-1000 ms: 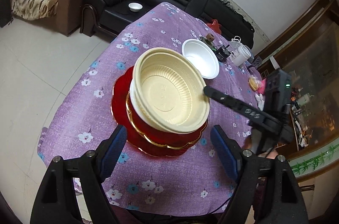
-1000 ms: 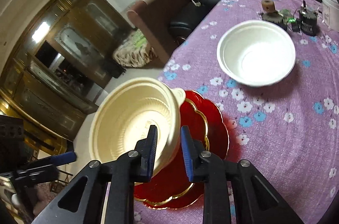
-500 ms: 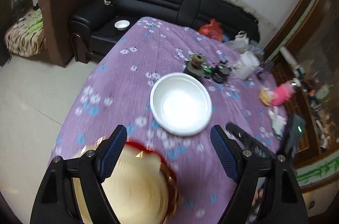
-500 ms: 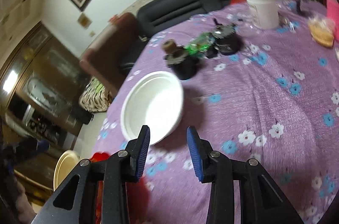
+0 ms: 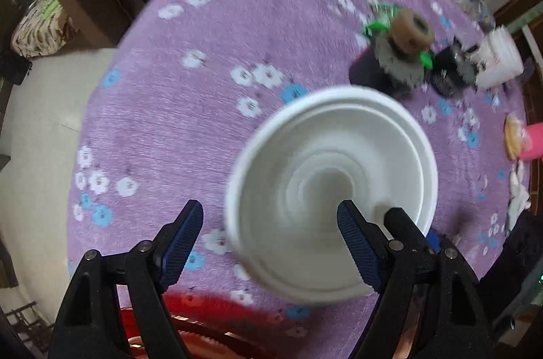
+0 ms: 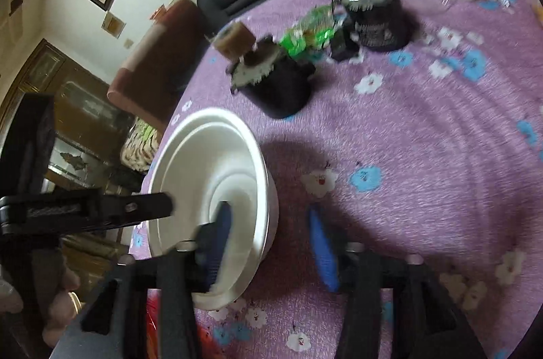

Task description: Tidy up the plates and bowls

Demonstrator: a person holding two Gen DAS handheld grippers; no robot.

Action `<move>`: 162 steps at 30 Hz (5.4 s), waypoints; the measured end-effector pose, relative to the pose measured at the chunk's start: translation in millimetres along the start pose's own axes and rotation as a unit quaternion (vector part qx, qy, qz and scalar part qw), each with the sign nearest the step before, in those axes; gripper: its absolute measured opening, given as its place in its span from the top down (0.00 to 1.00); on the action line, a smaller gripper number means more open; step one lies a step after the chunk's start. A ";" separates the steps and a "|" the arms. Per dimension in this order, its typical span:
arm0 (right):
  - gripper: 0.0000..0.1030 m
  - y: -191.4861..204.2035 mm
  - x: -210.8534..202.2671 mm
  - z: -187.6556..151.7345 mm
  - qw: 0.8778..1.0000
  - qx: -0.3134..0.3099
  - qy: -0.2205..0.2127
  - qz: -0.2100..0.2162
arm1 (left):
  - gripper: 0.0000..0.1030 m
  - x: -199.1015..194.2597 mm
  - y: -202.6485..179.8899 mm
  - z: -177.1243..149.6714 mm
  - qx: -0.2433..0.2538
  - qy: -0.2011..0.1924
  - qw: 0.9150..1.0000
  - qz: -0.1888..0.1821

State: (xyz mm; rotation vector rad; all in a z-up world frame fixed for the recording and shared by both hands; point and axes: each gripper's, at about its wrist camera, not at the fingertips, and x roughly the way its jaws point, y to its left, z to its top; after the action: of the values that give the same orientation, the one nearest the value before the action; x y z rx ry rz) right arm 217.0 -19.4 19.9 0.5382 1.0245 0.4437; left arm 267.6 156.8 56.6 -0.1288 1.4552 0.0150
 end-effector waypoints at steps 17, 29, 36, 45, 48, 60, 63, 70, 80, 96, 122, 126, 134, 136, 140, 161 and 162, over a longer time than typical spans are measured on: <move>0.85 31.8 -136.0 -40.0 0.997 -0.030 -0.067 0.034 | 0.55 -112.6 -31.7 -144.4 0.063 -0.097 0.993 -0.021; 0.85 144.7 -159.2 -109.5 0.989 -0.117 -0.065 0.064 | 0.55 -156.4 70.3 -246.5 0.022 -0.151 0.988 -0.018; 0.84 176.0 -111.3 -132.0 0.988 -0.149 -0.026 0.029 | 0.55 -119.7 116.3 -249.0 -0.021 -0.128 0.991 -0.040; 0.83 178.9 -80.2 -136.6 0.988 -0.155 0.001 0.012 | 0.43 -130.5 126.3 -256.5 -0.013 -0.168 0.983 -0.080; 0.72 185.0 -78.2 -141.8 0.984 -0.178 -0.003 0.002 | 0.42 -135.1 126.7 -263.7 -0.011 -0.180 0.980 -0.088; 0.32 196.9 -88.7 -160.5 0.963 -0.259 -0.062 -0.046 | 0.32 -145.2 143.0 -306.3 -0.009 -0.242 0.969 -0.043; 0.31 189.3 -101.7 -161.3 0.964 -0.248 -0.082 -0.042 | 0.30 -149.8 140.2 -325.3 -0.011 -0.280 0.960 -0.007; 0.27 171.4 -128.6 -171.7 0.966 -0.229 -0.112 -0.035 | 0.24 -154.1 124.5 -359.2 -0.017 -0.364 0.929 0.057; 0.26 147.3 -146.0 -185.5 0.971 -0.210 -0.113 -0.021 | 0.23 -148.8 163.0 -328.5 -0.116 -0.369 0.922 -0.007; 0.26 145.5 -155.7 -194.1 0.973 -0.200 -0.117 0.004 | 0.22 -150.2 171.3 -349.0 -0.132 -0.379 0.916 0.002; 0.20 100.4 -170.3 -265.7 0.968 -0.172 -0.161 -0.088 | 0.00 -113.1 81.0 -412.5 -0.089 -0.397 0.905 0.127; 0.19 105.3 -169.0 -269.9 0.963 -0.185 -0.166 -0.101 | 0.00 -109.6 79.1 -410.8 -0.085 -0.391 0.907 0.129; 0.18 111.0 -158.3 -275.7 0.959 -0.203 -0.157 -0.116 | 0.00 -100.6 81.1 -408.6 -0.080 -0.379 0.913 0.132; 0.18 111.1 -155.7 -276.3 0.959 -0.205 -0.155 -0.119 | 0.00 -100.0 82.9 -408.4 -0.080 -0.377 0.914 0.131; 0.18 112.3 -153.2 -277.9 0.957 -0.211 -0.154 -0.123 | 0.00 -97.5 84.4 -407.8 -0.080 -0.374 0.915 0.129; 0.17 112.6 -142.0 -283.7 0.958 -0.215 -0.138 -0.133 | 0.00 -91.4 89.0 -407.9 -0.083 -0.368 0.918 0.122; 0.17 112.5 -141.9 -284.2 0.958 -0.215 -0.137 -0.133 | 0.00 -91.0 88.9 -408.0 -0.083 -0.368 0.918 0.122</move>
State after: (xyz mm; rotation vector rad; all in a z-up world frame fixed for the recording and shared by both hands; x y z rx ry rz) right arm -110.0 46.6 67.5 0.0633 0.6901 0.3271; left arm -154.4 211.9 95.0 -0.0663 0.7030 0.3564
